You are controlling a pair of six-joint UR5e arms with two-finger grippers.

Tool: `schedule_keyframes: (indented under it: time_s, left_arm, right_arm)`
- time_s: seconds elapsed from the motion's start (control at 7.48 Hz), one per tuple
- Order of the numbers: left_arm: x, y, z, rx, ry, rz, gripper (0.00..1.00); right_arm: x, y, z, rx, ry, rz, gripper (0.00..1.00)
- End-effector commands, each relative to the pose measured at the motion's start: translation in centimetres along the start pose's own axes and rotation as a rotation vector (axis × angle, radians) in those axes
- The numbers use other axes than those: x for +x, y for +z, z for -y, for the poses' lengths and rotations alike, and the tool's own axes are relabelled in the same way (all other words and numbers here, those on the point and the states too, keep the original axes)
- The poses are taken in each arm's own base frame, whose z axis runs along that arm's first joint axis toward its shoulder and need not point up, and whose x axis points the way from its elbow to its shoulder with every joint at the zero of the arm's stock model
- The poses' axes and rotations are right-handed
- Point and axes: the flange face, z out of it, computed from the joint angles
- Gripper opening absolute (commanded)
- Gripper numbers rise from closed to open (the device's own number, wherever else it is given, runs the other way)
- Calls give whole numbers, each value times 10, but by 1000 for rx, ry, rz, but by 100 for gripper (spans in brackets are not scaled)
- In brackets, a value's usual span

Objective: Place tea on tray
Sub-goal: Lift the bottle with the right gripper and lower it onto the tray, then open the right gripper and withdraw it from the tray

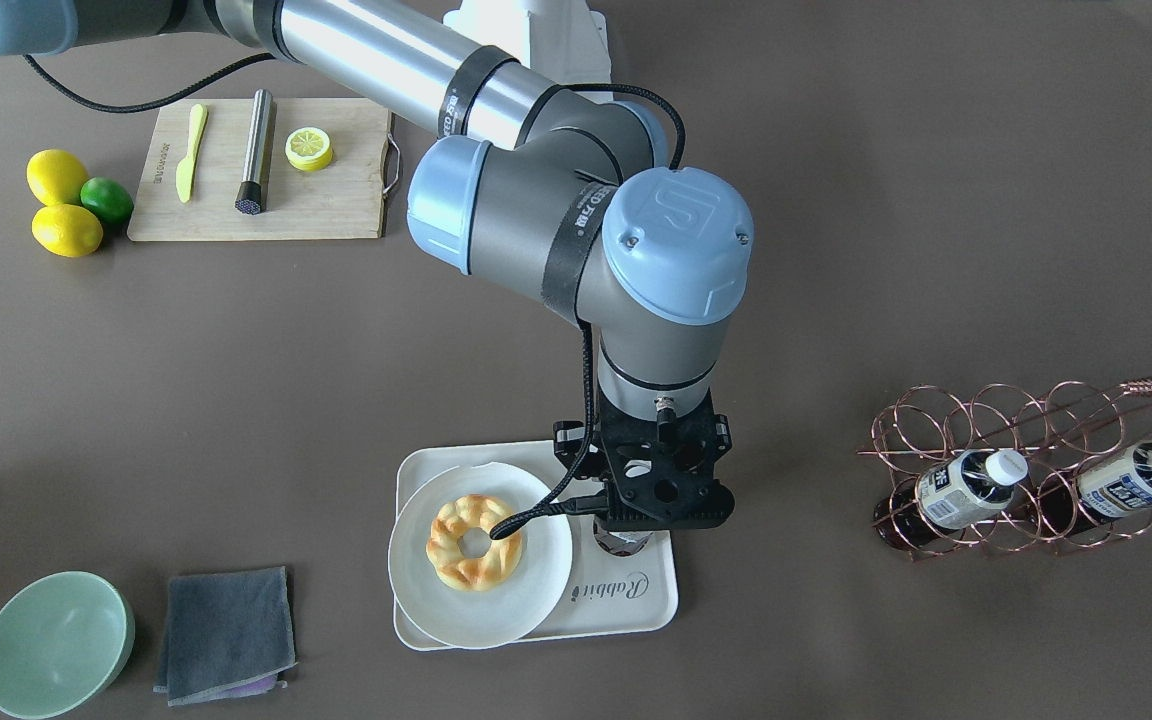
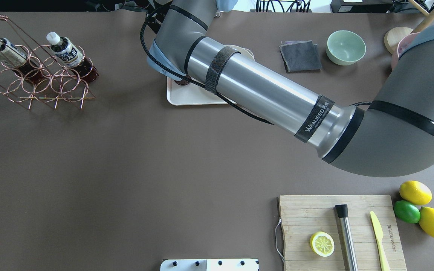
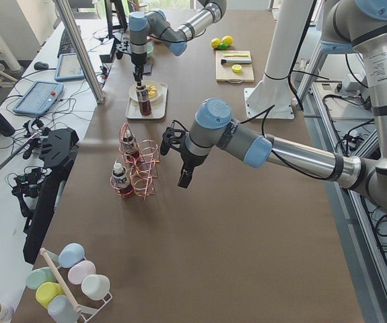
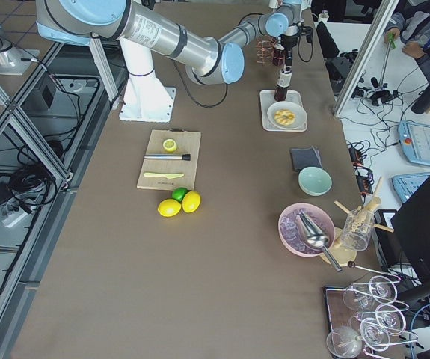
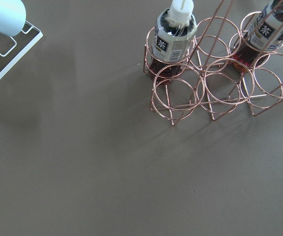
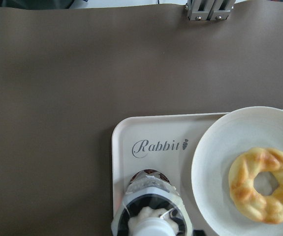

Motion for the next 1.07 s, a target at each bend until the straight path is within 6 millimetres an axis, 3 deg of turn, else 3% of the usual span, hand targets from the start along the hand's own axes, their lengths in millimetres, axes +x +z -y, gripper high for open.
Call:
schedule_keyframes:
  time_s: [0.0,0.27,0.4,0.53,0.67,0.8,0.94]
  left_arm:
    - [0,0,0,0,0,0,97]
    - [-1,0,-5,-6,-8,0,97]
    - [-1,-2,-8,-5,-5,0,97]
    - [-1,-4,-10,-12,-11,-35,97]
    - [-7,-8,-14,-7,-27,-38,97]
    - [-20,-16,-27,10,-47,-28,97]
    - [-27,-15,-41,2,-63,-26,97]
  right_arm:
    - [-7,-12,2,9,-4,9,100]
    - [-4,-63,11,-9,13,39,100]
    - [13,-109,17,-49,20,60,100]
    - [39,-123,3,-73,-14,42,100]
    - [97,-130,-3,-62,-46,32,100]
    - [173,-127,-18,-39,-102,28,100]
    - [268,-131,-24,-36,-154,49,100]
